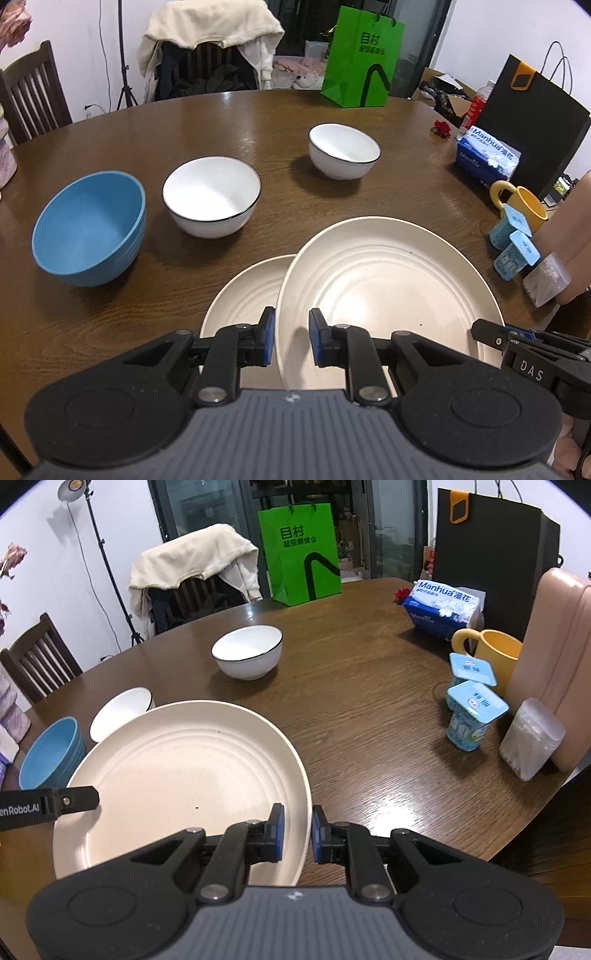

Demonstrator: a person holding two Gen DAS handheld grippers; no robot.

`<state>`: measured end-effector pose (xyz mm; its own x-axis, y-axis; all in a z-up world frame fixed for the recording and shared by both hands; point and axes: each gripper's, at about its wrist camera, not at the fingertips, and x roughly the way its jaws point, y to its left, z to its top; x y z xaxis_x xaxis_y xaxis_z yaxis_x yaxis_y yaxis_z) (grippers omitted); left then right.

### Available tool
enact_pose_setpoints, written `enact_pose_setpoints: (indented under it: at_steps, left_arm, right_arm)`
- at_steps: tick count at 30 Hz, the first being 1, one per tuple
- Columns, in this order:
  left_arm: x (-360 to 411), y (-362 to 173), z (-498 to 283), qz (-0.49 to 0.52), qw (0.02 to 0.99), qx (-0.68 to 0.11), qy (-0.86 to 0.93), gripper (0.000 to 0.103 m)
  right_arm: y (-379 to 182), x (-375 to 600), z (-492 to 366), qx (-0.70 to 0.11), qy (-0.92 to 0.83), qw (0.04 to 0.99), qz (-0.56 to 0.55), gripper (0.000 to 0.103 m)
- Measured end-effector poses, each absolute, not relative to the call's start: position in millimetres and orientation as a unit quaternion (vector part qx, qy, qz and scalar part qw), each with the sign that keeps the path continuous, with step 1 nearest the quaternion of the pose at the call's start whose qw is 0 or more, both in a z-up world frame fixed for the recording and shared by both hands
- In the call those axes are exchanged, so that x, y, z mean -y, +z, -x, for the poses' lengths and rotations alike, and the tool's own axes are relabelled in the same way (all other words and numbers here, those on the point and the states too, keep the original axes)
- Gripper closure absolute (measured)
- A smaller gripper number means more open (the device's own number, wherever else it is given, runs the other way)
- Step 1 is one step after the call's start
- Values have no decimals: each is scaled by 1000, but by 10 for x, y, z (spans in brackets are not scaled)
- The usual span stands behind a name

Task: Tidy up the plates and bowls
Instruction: 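Lower the held cream plate onto the stacked cream plates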

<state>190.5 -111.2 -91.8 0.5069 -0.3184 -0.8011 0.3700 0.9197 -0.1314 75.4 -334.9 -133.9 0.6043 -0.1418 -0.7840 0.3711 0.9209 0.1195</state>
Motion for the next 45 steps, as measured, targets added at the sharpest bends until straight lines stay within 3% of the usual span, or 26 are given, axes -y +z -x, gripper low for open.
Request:
enact_pose_setpoints:
  at_steps: [24,45]
  left_arm:
    - [707,-1240,-2045,-13,864,-480,-152,84]
    - [825,-1439,-2098,-41,864,-481,-143,84]
  right_arm:
    - [-1631,2915,-1050,-453,-93,883,-82,88]
    - [-1807,2838,-1164,-458,-87,883,-46,88]
